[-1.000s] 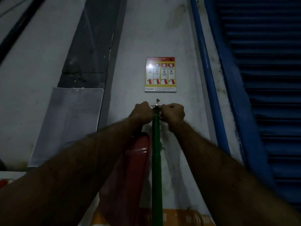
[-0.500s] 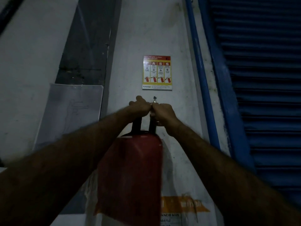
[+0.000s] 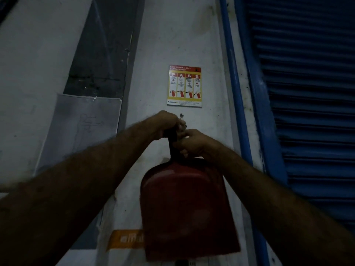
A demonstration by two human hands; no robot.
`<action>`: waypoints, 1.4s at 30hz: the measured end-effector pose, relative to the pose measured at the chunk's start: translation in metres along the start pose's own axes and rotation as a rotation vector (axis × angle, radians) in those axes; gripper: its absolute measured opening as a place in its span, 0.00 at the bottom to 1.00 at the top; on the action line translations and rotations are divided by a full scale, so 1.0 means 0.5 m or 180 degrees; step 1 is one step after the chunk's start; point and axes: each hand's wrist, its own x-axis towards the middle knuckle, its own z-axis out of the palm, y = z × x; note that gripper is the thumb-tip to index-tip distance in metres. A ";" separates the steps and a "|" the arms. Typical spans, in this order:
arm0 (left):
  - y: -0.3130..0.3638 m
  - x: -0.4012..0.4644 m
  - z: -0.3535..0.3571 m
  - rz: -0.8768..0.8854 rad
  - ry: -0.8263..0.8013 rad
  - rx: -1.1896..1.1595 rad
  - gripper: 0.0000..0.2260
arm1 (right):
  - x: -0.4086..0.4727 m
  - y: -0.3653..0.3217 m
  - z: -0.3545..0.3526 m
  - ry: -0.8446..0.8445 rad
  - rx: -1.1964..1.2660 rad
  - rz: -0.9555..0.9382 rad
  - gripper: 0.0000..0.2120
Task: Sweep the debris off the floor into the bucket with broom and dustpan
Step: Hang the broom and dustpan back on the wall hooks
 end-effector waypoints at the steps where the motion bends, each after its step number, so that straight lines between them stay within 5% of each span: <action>1: -0.001 0.003 -0.009 0.0025 0.0022 0.0064 0.10 | -0.004 0.001 -0.003 0.0048 -0.0048 0.0029 0.03; 8: -0.002 0.001 -0.045 -0.0045 -0.0302 -0.0128 0.12 | -0.019 0.023 -0.012 0.0439 -0.0119 -0.0245 0.05; 15: -0.016 -0.014 -0.039 0.0709 -0.0117 -0.0259 0.11 | 0.007 0.040 0.002 0.0623 -0.0097 -0.0379 0.26; 20: -0.047 -0.014 -0.047 0.1299 -0.0120 0.0801 0.21 | 0.010 0.048 -0.005 0.0782 0.0064 -0.0446 0.26; 32: -0.061 0.002 -0.026 0.2706 0.0843 0.2223 0.06 | 0.015 0.070 0.002 0.0834 0.0124 -0.0599 0.30; 42: -0.059 0.004 0.003 0.2573 0.0946 0.2149 0.07 | 0.016 0.088 0.003 0.0875 0.0211 -0.0609 0.28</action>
